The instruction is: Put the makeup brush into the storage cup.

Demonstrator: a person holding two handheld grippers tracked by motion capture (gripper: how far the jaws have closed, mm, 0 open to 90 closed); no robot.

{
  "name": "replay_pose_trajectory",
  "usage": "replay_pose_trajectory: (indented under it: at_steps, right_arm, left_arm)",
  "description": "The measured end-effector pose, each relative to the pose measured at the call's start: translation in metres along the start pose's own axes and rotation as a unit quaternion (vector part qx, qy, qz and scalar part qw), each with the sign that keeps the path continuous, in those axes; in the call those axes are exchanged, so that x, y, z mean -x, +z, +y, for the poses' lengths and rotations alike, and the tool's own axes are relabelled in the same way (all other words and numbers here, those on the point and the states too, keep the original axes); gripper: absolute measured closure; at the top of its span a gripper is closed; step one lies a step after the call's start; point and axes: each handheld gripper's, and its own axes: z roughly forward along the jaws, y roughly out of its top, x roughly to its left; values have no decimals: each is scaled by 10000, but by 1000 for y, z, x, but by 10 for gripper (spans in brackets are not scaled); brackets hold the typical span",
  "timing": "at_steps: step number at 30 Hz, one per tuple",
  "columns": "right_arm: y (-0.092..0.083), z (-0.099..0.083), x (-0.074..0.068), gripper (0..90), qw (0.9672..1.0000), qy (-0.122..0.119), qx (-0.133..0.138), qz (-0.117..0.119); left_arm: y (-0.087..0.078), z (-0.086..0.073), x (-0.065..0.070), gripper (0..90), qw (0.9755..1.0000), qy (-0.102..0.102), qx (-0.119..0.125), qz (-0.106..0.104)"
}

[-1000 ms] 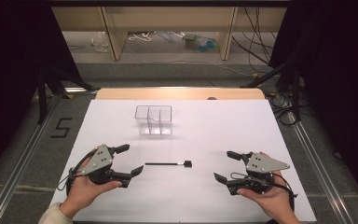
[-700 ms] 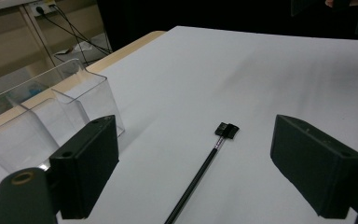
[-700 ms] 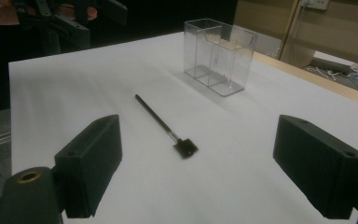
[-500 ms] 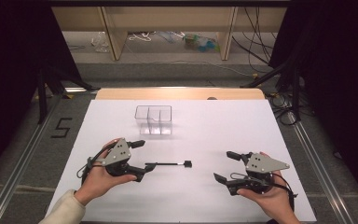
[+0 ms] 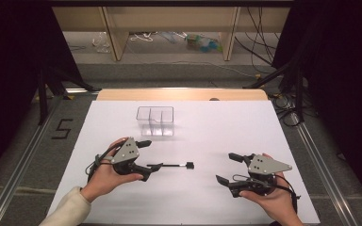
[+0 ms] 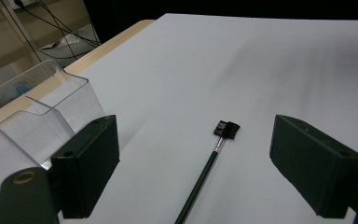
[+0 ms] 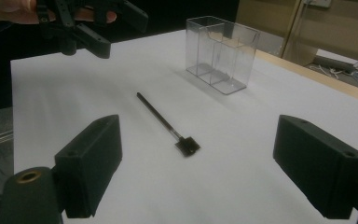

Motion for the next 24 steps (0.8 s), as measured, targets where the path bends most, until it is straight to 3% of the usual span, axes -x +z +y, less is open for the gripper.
replay_pose_trajectory:
  at_steps: [3,4,5,16,24]
  right_arm:
    - [0,0,0,166,10000,6,-3,2]
    - [1,0,0,166,10000,-10,37,-18]
    - [1,0,0,166,10000,-10,37,-18]
    - [1,-1,1,167,10000,-23,-20,-1]
    - [0,-1,1,167,9999,-4,-133,-10]
  left_arm:
    - [3,1,0,156,10000,-30,-66,-9]
    - [4,1,-2,158,9999,52,-98,-27]
    - [5,1,-1,158,9999,-16,-115,-25]
    - [18,6,-3,171,9988,188,-416,-173]
    - [30,8,-4,225,9951,502,-775,-362]
